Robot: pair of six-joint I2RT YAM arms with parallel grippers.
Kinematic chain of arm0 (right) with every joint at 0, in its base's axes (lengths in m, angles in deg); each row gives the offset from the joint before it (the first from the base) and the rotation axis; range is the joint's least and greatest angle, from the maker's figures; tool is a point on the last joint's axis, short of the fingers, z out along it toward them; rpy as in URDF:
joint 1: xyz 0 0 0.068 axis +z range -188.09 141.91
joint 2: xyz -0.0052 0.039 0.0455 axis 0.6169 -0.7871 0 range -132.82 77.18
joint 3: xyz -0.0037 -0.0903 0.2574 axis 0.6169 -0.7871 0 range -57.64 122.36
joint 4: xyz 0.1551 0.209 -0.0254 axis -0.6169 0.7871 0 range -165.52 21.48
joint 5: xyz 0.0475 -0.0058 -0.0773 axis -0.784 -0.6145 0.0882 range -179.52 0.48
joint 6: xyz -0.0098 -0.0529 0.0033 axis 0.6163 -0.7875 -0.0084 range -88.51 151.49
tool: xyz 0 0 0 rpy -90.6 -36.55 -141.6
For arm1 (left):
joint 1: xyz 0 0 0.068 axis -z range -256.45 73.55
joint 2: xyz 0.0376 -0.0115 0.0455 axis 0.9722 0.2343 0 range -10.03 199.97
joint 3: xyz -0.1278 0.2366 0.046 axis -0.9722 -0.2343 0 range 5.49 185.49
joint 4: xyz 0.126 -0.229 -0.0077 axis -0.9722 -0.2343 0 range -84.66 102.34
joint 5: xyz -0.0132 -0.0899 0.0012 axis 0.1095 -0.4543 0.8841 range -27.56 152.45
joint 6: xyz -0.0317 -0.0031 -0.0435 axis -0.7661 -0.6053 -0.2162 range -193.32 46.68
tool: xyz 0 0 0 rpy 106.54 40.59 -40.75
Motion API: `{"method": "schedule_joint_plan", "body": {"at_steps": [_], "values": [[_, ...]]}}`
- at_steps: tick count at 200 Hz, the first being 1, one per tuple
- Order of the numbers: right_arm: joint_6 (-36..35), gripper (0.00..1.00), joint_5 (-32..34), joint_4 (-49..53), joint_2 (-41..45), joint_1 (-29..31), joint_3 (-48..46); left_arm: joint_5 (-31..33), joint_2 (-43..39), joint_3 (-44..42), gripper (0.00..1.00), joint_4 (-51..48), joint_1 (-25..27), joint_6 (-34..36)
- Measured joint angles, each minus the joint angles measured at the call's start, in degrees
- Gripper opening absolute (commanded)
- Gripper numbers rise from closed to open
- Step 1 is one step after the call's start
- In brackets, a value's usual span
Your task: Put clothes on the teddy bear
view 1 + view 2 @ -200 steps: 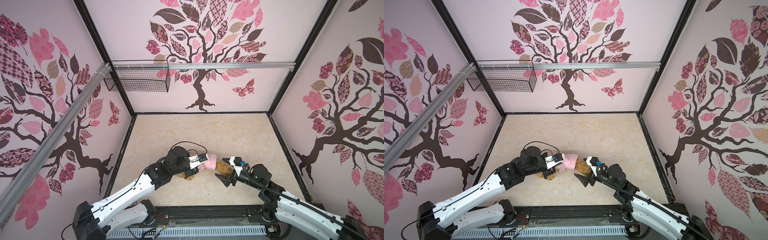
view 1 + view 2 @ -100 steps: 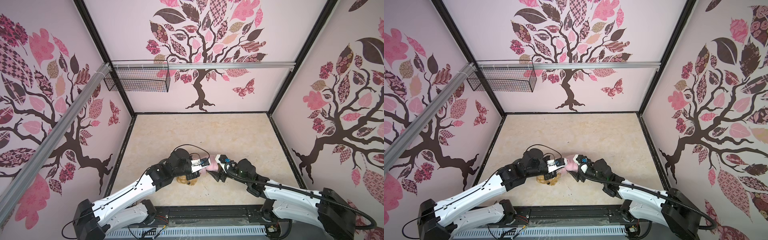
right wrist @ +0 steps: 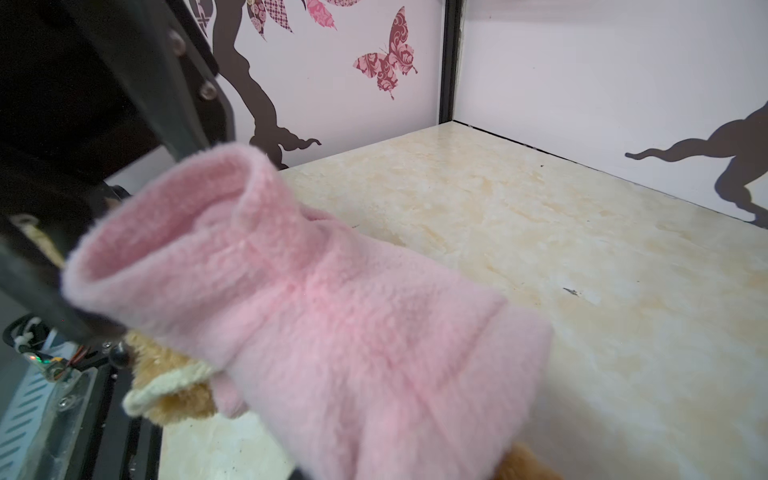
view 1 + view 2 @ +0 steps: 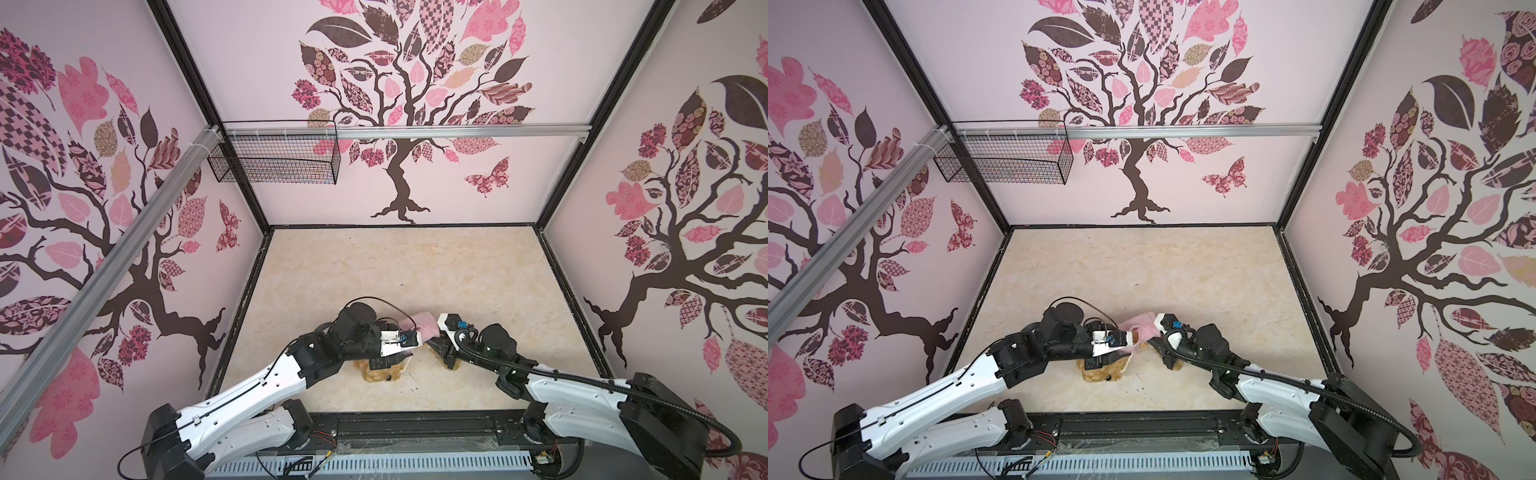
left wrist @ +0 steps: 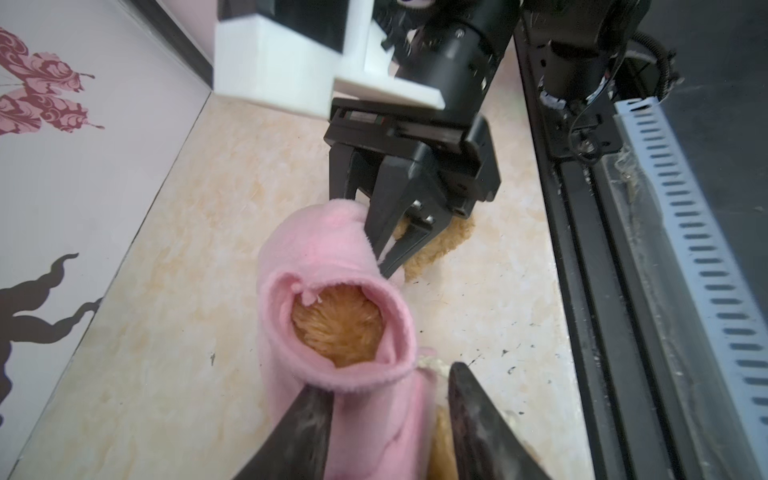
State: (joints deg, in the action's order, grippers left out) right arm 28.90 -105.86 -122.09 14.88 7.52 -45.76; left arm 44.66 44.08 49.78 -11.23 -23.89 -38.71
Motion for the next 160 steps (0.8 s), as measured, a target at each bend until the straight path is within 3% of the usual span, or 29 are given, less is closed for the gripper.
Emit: {"method": "schedule_joint_plan", "body": {"at_steps": [18, 44, 73, 160], "values": [[-0.96, 0.17, 0.22, 0.09, -0.33, 0.00, -0.70, 0.00, -3.15, 0.07, 0.52, -0.90, 0.15, -0.26], [-2.03, 0.16, 0.22, -0.02, -0.74, 0.00, -0.72, 0.72, -6.75, 0.50, 0.28, -1.40, 0.24, -2.08], [-2.38, 0.16, 0.20, -0.37, -1.18, 0.00, -0.72, 2.01, -4.37, 4.17, 0.17, -2.78, 1.88, -3.65], [-2.38, 0.16, 0.22, -0.92, -1.03, 0.00, -0.72, 7.89, 9.84, 13.84, 0.08, -10.78, 3.37, -0.83]]}}
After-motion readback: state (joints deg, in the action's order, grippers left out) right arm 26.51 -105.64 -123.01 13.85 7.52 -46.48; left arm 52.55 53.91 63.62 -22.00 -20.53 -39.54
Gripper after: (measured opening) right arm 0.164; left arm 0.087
